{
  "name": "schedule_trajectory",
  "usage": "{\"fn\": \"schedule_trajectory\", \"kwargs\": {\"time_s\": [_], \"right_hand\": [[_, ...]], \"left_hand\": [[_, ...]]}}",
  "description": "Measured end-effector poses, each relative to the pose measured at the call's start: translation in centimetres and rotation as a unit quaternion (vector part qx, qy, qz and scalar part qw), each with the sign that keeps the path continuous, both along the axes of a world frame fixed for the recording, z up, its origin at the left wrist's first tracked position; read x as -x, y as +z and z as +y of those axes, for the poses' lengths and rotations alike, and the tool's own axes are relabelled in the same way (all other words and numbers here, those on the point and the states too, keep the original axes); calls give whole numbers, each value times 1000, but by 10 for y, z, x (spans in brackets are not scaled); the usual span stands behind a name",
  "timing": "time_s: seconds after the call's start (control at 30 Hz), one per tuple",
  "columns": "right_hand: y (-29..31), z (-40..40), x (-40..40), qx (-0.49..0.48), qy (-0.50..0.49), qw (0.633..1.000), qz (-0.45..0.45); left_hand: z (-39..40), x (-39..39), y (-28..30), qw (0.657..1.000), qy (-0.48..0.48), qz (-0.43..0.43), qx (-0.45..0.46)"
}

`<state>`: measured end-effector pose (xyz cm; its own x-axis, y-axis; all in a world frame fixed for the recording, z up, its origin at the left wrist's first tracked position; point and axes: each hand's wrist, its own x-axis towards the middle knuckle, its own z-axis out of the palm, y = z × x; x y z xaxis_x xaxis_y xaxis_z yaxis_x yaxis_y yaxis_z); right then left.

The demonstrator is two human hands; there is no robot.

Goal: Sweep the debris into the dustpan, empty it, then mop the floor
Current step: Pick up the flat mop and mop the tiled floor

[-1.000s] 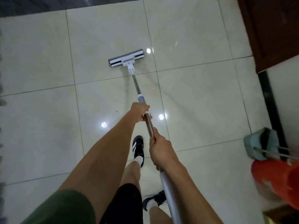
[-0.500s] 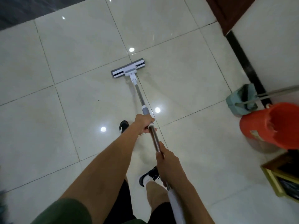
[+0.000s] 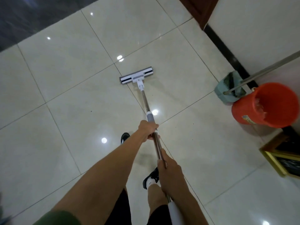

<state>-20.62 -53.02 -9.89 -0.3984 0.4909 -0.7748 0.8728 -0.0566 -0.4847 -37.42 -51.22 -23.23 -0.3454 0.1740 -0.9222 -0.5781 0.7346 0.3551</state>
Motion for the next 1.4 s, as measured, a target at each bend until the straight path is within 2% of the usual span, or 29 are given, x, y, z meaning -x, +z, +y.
{"fn": "schedule_trajectory", "kwargs": {"time_s": [0.17, 0.33, 0.73, 0.9, 1.2, 1.4], "right_hand": [[-6, 11, 42, -2, 4, 1000, 23], [-28, 34, 120, -4, 5, 999, 41], [-56, 120, 379, -39, -23, 999, 23], [-66, 157, 451, -31, -34, 999, 25], [-52, 106, 434, -48, -29, 998, 0], [-43, 25, 350, -51, -17, 999, -10]], "left_hand": [[12, 42, -6, 1000, 0, 18, -7], [39, 125, -19, 999, -14, 23, -24], [149, 382, -36, 997, -64, 18, -26], [189, 453, -33, 996, -84, 16, -40], [151, 432, -25, 992, -125, 9, -21], [72, 348, -20, 992, -117, -9, -35]]}}
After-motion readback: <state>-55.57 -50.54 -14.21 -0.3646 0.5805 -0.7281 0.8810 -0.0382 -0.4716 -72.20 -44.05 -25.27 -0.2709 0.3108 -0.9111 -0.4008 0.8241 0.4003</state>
